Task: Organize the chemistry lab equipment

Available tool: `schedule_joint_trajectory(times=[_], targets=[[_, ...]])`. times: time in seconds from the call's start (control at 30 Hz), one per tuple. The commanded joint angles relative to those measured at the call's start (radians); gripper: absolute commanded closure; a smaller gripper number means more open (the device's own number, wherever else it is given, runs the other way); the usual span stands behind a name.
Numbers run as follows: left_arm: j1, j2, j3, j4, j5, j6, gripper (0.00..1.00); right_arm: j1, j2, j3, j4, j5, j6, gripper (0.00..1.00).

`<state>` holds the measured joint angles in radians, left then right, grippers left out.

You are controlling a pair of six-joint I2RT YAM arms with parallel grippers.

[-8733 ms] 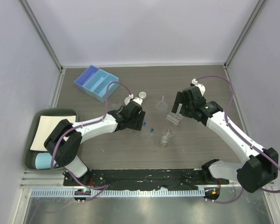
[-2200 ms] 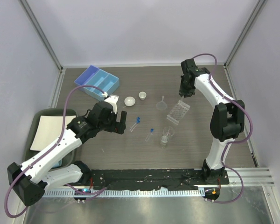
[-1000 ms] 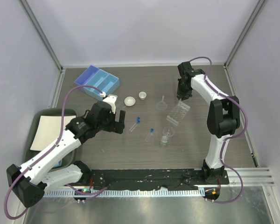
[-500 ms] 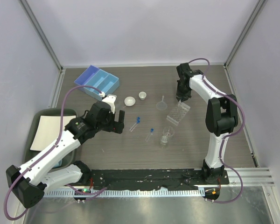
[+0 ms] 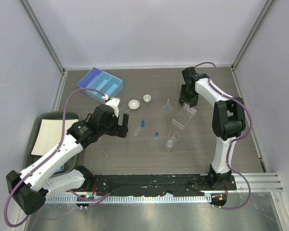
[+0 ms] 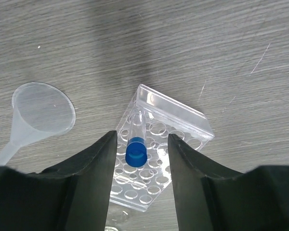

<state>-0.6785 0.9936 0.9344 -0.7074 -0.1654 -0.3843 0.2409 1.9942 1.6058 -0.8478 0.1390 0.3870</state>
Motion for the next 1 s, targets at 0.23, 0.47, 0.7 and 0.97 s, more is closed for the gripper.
schedule_joint_trajectory(times=[0.23, 0.47, 0.7, 0.97], targets=[[0.005, 0.043, 0.012, 0.042, 0.007, -0.004, 0.0, 0.034, -0.129, 0.049, -0.042, 0.082, 0.012, 0.43], [0.002, 0.187, 0.055, 0.046, 0.014, -0.059, 0.02, 0.084, -0.304, 0.023, -0.048, 0.169, -0.002, 0.42], [-0.035, 0.338, 0.104, 0.109, -0.051, -0.108, 0.07, 0.121, -0.437, -0.082, -0.02, 0.14, -0.02, 0.41], [-0.035, 0.525, 0.15, 0.158, -0.17, -0.151, 0.21, 0.153, -0.59, -0.187, 0.004, 0.065, 0.01, 0.41]])
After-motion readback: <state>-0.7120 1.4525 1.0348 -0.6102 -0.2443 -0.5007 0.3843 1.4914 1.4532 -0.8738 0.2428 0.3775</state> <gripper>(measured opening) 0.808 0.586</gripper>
